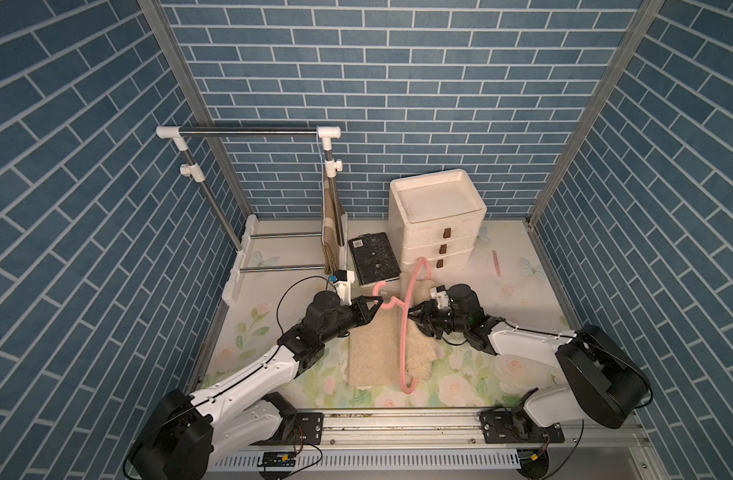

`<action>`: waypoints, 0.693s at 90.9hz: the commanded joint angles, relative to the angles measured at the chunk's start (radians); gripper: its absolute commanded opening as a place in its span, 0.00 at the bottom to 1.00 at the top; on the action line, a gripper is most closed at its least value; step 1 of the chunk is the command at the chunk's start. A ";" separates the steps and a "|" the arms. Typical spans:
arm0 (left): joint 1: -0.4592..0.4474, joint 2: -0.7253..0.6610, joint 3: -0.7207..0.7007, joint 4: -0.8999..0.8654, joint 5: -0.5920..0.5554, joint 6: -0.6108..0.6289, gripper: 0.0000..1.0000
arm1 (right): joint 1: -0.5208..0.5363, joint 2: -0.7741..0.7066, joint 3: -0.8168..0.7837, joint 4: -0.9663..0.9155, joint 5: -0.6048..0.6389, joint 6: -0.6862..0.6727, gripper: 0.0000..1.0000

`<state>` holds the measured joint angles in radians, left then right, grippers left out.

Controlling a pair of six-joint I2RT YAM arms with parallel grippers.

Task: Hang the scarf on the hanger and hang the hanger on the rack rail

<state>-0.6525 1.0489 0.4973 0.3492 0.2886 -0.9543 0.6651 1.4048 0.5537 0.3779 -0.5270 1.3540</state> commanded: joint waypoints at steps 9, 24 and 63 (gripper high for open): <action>-0.006 0.023 0.035 0.018 -0.007 0.000 0.00 | -0.050 -0.184 -0.018 -0.272 -0.043 -0.184 0.56; -0.006 0.028 0.043 0.010 0.000 0.002 0.00 | -0.093 -0.266 -0.036 -0.410 -0.083 -0.285 0.49; -0.007 0.004 0.109 -0.092 0.016 0.008 0.00 | 0.017 -0.030 0.052 -0.221 -0.246 -0.303 0.25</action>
<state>-0.6533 1.0786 0.5587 0.2722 0.2924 -0.9527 0.6445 1.3125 0.5495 0.0647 -0.7143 1.0908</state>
